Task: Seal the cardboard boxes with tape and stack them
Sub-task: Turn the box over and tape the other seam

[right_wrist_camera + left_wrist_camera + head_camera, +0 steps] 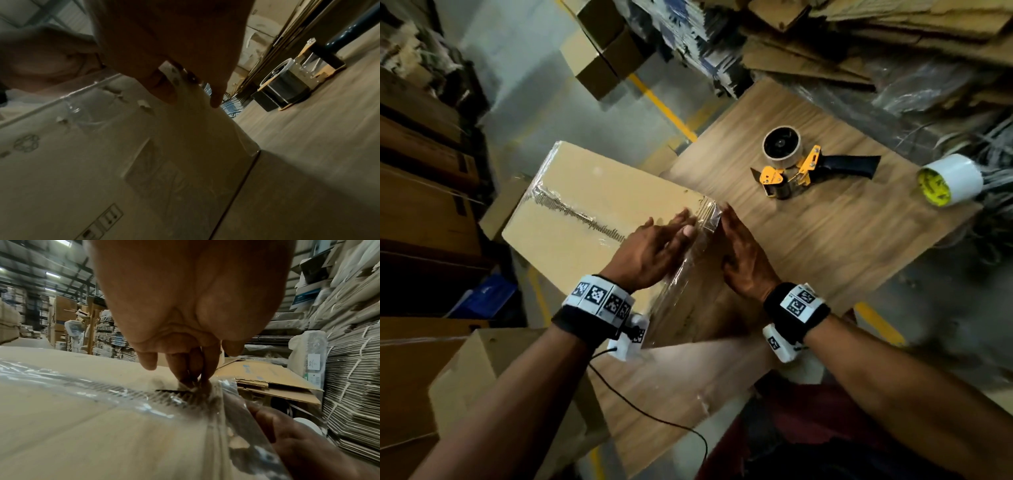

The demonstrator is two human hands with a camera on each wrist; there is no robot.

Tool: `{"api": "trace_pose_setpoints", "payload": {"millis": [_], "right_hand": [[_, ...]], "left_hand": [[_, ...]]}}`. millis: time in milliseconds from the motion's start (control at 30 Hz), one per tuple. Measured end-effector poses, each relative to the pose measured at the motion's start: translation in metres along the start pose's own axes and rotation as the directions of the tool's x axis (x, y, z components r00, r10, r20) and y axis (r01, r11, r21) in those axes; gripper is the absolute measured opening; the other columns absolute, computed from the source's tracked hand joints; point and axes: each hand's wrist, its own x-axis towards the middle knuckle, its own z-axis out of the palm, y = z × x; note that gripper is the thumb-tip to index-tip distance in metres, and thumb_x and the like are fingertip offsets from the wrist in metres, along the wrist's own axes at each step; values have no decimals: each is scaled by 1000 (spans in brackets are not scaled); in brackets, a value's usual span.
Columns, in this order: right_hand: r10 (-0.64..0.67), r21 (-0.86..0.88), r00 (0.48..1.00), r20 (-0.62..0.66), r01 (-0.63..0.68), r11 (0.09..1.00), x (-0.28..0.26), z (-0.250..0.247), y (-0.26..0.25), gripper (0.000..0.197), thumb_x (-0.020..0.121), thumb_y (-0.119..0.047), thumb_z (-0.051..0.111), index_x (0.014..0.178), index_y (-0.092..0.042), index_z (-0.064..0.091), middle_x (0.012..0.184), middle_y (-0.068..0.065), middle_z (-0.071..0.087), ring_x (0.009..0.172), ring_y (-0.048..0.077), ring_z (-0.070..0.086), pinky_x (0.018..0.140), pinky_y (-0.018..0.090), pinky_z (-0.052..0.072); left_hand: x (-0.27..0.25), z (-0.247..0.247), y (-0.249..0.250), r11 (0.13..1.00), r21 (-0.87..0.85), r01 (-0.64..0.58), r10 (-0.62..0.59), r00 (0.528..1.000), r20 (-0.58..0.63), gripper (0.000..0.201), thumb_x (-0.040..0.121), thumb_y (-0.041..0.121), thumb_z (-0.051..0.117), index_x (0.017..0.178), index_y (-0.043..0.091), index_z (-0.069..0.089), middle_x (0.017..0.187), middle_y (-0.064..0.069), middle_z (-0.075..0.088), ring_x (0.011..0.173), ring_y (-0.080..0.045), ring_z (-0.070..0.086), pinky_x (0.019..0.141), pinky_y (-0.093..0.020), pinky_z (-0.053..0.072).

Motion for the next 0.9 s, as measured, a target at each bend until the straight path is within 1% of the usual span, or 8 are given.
{"api": "trace_pose_setpoints", "payload": {"millis": [133, 300, 433, 533, 633, 733, 800, 900], "right_hand": [[9, -66, 999, -49, -12, 998, -16, 14, -5, 101, 67, -9, 56, 163, -8, 22, 170, 23, 4, 158, 31, 12, 126, 32, 24], [35, -109, 997, -67, -42, 993, -31, 3, -6, 106, 67, 2, 60, 163, -28, 26, 172, 15, 2, 154, 37, 20, 121, 44, 34], [141, -63, 986, -93, -147, 987, -17, 1, -20, 106, 69, 0, 53, 165, -26, 18, 172, 12, 2, 154, 34, 18, 119, 47, 37], [203, -89, 978, -44, -206, 974, -13, 11, -26, 104, 73, 4, 59, 163, -29, 20, 173, 8, -3, 154, 34, 15, 116, 45, 41], [133, -35, 988, -74, -136, 990, -19, 7, -22, 89, 73, 1, 56, 156, -27, 42, 171, 12, 9, 151, 35, 26, 111, 40, 44], [103, -10, 984, -144, -105, 994, -13, -17, -24, 49, 96, -20, 62, 144, -27, 59, 163, 9, 37, 145, 22, 41, 108, 31, 46], [239, 130, 955, -179, -217, 967, 5, -37, -36, 53, 97, -45, 66, 145, -25, 57, 150, 0, 55, 137, 10, 52, 108, 28, 46], [327, 329, 937, -120, -273, 904, 46, -59, -48, 68, 81, -59, 79, 135, -21, 67, 129, -4, 71, 118, -1, 64, 105, 31, 52]], "left_hand": [[0, 7, -13, 999, -33, -17, 16, 1000, -26, 58, 107, 56, 33, 149, 23, 57, 156, -1, 49, 139, -17, 53, 106, -31, 47], [0, 14, -23, 995, -76, -60, 58, 998, -40, 56, 108, 54, 35, 153, 25, 52, 162, 7, 38, 148, -9, 38, 119, -33, 39], [1, 15, -22, 995, -96, -30, 23, 997, -74, 54, 106, 53, 39, 150, 27, 56, 159, 10, 42, 146, -5, 41, 119, -30, 37], [3, 17, -21, 997, -80, -3, -7, 992, -125, 42, 106, 43, 57, 145, 28, 61, 155, 12, 49, 140, -1, 45, 117, -31, 42], [5, 20, -24, 998, -69, -5, -6, 989, -150, 42, 103, 45, 61, 142, 31, 64, 151, 14, 52, 137, -3, 50, 114, -36, 47], [5, 20, -25, 998, -57, -2, -7, 988, -155, 49, 96, 51, 55, 141, 33, 64, 150, 14, 53, 136, -9, 53, 110, -38, 50], [5, 19, -24, 999, -55, -1, -8, 986, -164, 50, 95, 50, 55, 140, 33, 65, 148, 14, 54, 134, -12, 56, 108, -39, 52], [5, 19, -26, 998, -60, -3, -7, 986, -167, 47, 95, 47, 59, 140, 32, 66, 147, 13, 56, 134, -12, 56, 108, -39, 52]]}}
